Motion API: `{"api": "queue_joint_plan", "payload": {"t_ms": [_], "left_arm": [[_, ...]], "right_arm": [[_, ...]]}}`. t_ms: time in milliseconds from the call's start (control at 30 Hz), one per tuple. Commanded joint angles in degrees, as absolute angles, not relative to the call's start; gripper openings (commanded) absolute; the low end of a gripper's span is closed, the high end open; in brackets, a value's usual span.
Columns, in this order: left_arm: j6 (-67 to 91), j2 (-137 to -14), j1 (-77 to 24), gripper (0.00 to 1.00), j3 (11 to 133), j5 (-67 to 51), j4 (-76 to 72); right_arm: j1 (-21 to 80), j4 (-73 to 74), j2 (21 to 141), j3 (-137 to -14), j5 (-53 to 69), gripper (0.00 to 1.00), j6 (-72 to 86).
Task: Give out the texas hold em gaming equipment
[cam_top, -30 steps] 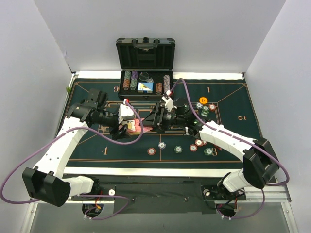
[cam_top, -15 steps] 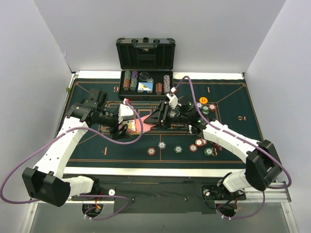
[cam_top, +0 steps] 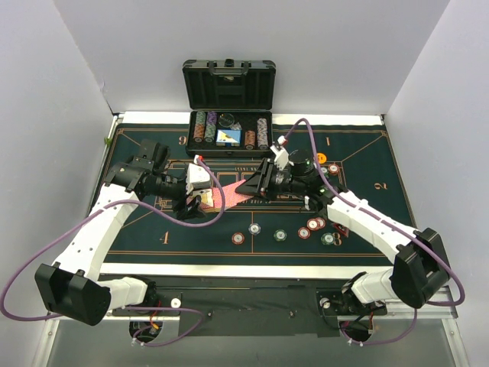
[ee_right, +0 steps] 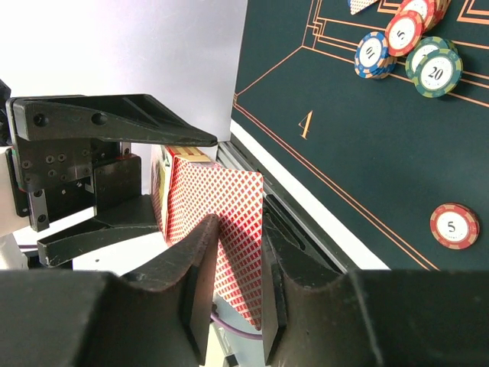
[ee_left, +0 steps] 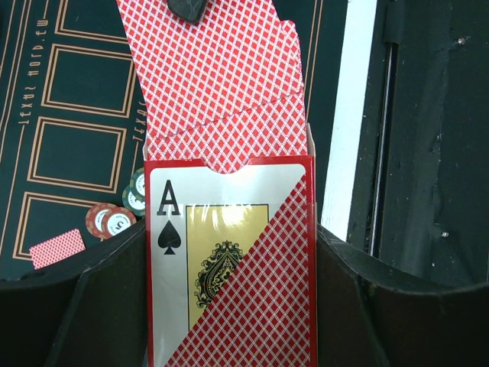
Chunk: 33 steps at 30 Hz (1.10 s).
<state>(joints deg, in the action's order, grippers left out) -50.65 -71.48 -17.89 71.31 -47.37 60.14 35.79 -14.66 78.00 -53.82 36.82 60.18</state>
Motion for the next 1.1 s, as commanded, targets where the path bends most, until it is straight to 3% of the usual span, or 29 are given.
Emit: {"api": "queue_joint_plan", "payload": {"t_ms": [0,167,333,633,833,1067], "left_arm": [[-50.5,-70.8,-17.8,0.13,74.7,-50.9,57.7],[-50.6,-70.8,-17.8,0.13,74.5,-50.8,57.7],[-50.7,-70.8,-17.8,0.13,74.5,-50.7,57.8],[-50.8,-70.9,-17.8,0.13,74.8,-50.5,57.9],[-50.7,-71.3,-17.8,0.13,75.2,-50.3,58.0],[-51.0,-71.8,-17.7,0.13,75.9,-50.1,58.4]], "right_arm": [[35.1,-14.2,75.1,-53.4,37.8,0.21,59.2],[33.6,-13.0,73.7,-54.0,38.5,0.18,59.2],[30.5,-11.1,72.2,-54.9,39.1,0.04,59.8],[19.3,-9.6,74.3,-57.4,38.9,0.00,57.9],[4.9,-9.2,87.5,-63.7,33.1,0.00,52.1],[1.7,-3.4,110.3,-80.2,24.0,0.00,46.8]]}}
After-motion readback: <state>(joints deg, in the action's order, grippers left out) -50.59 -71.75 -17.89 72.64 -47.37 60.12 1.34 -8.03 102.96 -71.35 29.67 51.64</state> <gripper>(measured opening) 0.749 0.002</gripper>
